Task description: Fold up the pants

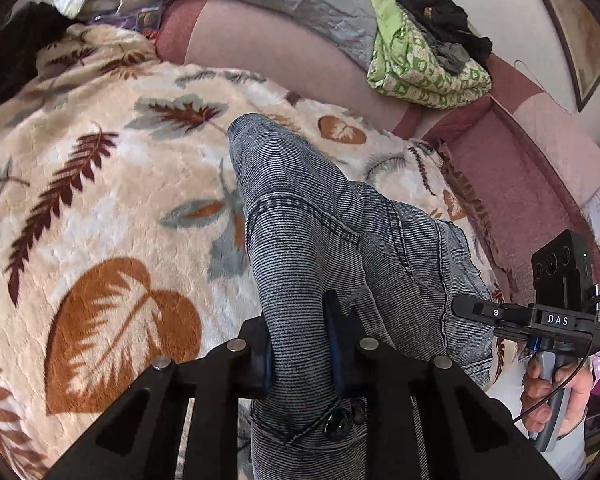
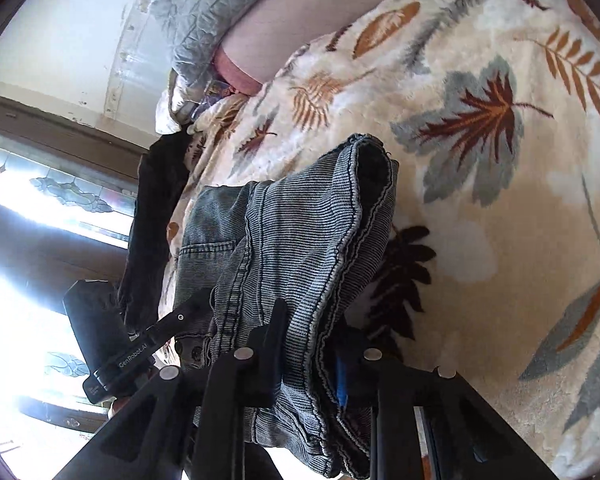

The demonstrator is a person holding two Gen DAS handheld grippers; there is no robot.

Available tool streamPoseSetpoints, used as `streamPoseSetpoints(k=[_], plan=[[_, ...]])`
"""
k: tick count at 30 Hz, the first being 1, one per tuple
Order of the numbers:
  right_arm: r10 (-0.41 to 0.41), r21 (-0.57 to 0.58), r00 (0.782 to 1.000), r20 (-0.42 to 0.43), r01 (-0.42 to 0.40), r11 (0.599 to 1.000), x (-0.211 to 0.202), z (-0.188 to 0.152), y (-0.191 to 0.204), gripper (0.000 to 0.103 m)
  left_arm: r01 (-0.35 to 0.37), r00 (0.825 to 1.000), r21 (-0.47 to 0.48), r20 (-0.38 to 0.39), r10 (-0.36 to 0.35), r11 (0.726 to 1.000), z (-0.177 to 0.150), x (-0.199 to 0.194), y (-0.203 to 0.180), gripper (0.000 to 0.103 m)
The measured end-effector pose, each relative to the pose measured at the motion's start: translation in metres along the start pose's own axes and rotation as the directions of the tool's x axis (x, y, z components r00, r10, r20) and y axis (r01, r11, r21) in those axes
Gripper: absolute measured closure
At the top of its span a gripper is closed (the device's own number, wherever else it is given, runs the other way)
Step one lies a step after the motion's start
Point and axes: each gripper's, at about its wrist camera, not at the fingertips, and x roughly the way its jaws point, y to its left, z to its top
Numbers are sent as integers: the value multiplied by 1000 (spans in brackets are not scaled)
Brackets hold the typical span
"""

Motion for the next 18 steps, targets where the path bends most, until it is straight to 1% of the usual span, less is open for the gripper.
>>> streamPoseSetpoints(k=[4,8,11,14,15,16,17,18], plan=[[12,-44,999,51,-10,999,-13,28,20,82,1,998,30,56,-3,1000,35,-10,-2,81],[-1,-65,998,68,5,998,-6,53,26,82,-12,997,28,78,10,1000,60,0,5,81],[-18,-54,998,61,21,998,10,61,17,82,-26,998,11,62,25,1000,59,20,15,80],[-48,-27,998,32,49,998,34,61,-1,82,-47,999,-24,12,47,999,49,49,31,79],[-65,-13,998,17,65,998,44,59,-10,82,-72,997,-36,-11,71,997,44,60,36,77],[-91,-5,996,-9,91,996,55,57,-18,79,-105,994,-46,-43,103,993,39,74,42,70],[-134,5,990,-46,134,991,68,54,-28,77,-150,986,-49,-83,145,988,34,87,47,63],[-194,19,979,-65,196,980,78,50,-37,74,-203,975,-48,-101,197,978,30,96,51,47]])
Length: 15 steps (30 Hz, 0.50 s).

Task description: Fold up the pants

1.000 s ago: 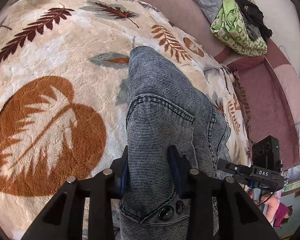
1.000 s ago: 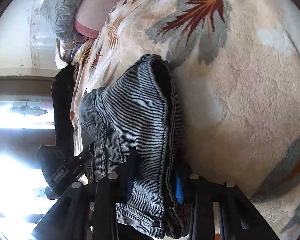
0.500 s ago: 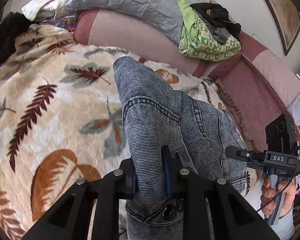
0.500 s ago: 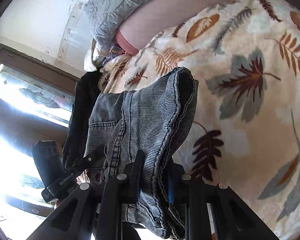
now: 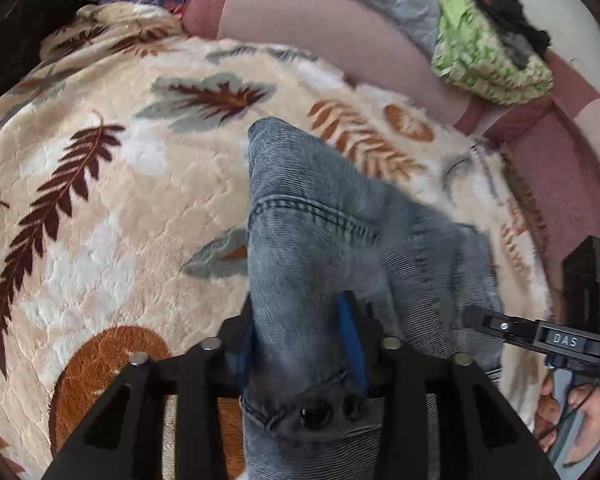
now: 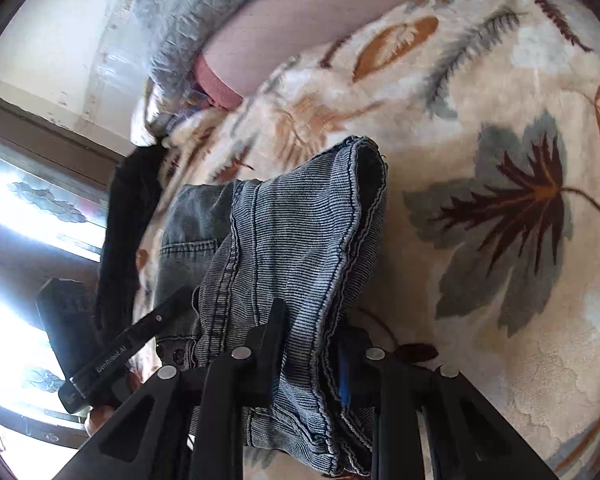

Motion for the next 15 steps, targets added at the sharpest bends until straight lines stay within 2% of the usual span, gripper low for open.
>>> streamPoseSetpoints(k=[1,3,4,6,8,11,13,15], plan=[[-11,16,1000,3,11,1000,5,-3,-6,63,-29,1000,-12,12,29,1000,-3,1,3,34],[5,42,1000,11,-6,999,-1,-7,-11,55,-5,1000,-52,22,6,999,-5,-12,9,32],[-14,26,1000,15,13,1000,-8,-9,-8,46,8,1000,-59,28,-7,998,-6,-20,10,32],[-63,-50,995,72,66,997,-29,-16,4,43,-15,997,-49,80,19,999,-13,-45,8,32],[-76,-94,987,145,90,991,-54,-28,16,43,-10,990,-27,139,13,1000,-23,-72,4,31],[-73,-155,973,221,108,982,-77,-54,27,31,-26,979,10,201,23,1000,-49,-91,-6,20],[-123,-203,970,212,167,965,-67,-68,32,28,-75,982,51,175,65,996,-61,-76,-15,18],[-224,-245,968,115,246,938,-35,-76,28,28,-127,989,94,86,119,987,-71,-45,-20,17]])
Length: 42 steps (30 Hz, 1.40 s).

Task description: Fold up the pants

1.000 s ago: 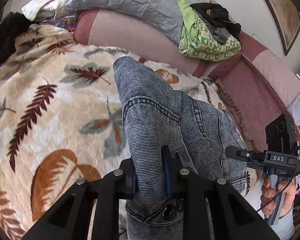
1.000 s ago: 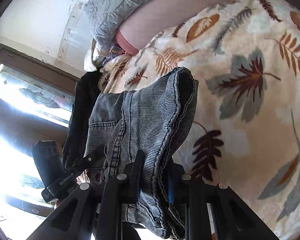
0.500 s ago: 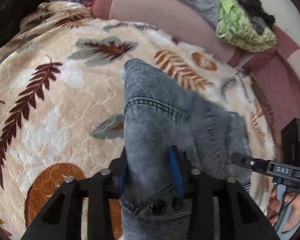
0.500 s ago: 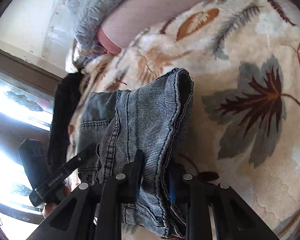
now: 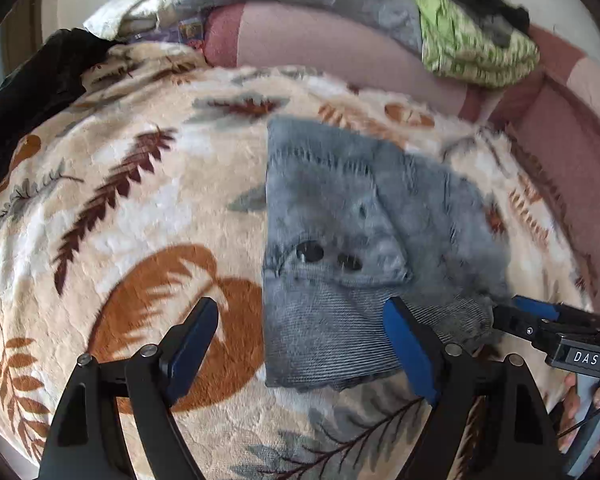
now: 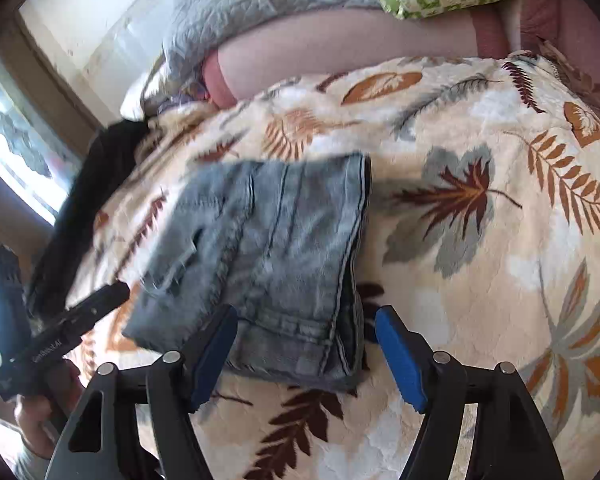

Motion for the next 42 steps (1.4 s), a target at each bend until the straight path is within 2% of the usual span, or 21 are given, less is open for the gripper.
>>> streamPoseSetpoints(k=[1,4,6,8,10,14,16,17,20,23,27,32,37,40,42], plan=[[-14,1,999,-52,14,1000,14,-5,-1,28,10,1000,-8,7,-10,1000,-3,3,0,17],[18,49,1000,22,-19,999,-10,-10,-8,28,-7,999,-46,50,9,999,-4,-18,2,17],[-1,26,993,117,-2,1000,-38,-16,-5,28,-27,994,-30,101,30,999,-6,-38,0,17],[-35,2,976,214,36,999,-62,-27,-2,27,-56,987,-16,151,58,998,-11,-57,-6,17],[-68,-18,951,301,77,997,-78,-43,2,17,-65,981,-20,181,68,998,-16,-70,-10,17],[-112,-76,896,429,160,984,-92,-74,13,15,-92,973,-14,210,93,996,-29,-87,-20,17],[-134,-99,875,465,202,974,-92,-86,18,12,-109,970,-10,219,109,994,-35,-92,-24,17],[-141,-108,872,468,216,970,-92,-88,20,11,-118,968,-7,221,117,993,-37,-93,-26,17],[-113,-143,856,505,213,967,-102,-93,26,10,-142,964,-15,227,141,990,-42,-98,-29,17],[-102,-160,836,539,221,962,-103,-98,32,2,-145,962,-24,229,147,989,-47,-102,-31,17],[-86,-180,839,538,214,960,-103,-101,34,1,-156,961,-29,228,158,987,-50,-106,-35,17],[-78,-181,847,526,201,963,-101,-104,32,1,-112,974,-29,197,115,993,-45,-103,-39,17],[-75,-175,850,521,192,966,-101,-105,29,1,-131,975,-8,180,130,991,-40,-96,-47,8],[-76,-169,856,511,187,968,-100,-103,26,1,-101,977,11,192,97,995,-37,-95,-51,2],[-75,-170,859,506,184,968,-98,-103,25,1,-110,975,31,200,101,993,-35,-95,-56,2]])
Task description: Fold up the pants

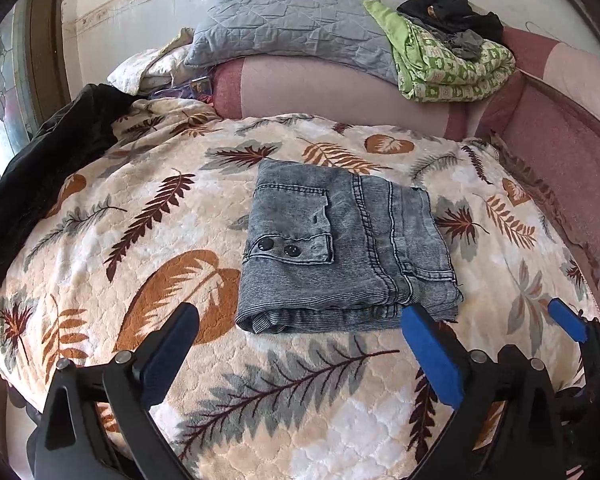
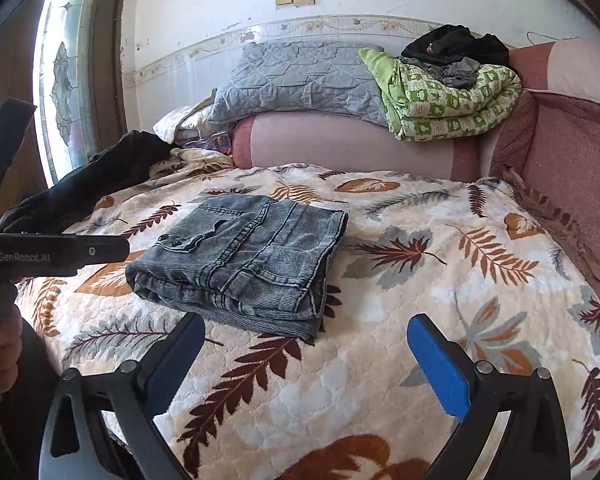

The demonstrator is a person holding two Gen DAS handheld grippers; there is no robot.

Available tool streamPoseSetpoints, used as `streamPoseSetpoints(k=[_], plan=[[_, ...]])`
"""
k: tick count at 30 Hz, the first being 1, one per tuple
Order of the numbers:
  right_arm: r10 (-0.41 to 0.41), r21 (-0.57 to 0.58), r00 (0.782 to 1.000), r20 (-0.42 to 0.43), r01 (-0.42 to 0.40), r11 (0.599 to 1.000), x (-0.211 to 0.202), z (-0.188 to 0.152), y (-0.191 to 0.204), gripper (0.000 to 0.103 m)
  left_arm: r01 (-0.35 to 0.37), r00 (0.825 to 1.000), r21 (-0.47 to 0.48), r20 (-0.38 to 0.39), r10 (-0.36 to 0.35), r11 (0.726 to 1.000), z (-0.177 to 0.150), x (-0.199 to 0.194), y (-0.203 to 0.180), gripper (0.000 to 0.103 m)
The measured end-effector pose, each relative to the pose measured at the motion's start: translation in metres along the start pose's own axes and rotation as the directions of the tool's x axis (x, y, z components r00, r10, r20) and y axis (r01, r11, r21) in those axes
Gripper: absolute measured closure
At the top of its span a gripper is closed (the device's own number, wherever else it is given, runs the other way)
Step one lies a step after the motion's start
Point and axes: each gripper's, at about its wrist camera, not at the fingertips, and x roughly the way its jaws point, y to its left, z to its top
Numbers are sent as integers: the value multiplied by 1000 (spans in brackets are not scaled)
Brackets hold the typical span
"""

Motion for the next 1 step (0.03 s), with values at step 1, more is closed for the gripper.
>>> streamPoseSetpoints(k=[1], plan=[[-1,-1,1000,-2,1,1000,0,0,0,1,-4,1000,4,2,4,1000,1,0,-2,2]])
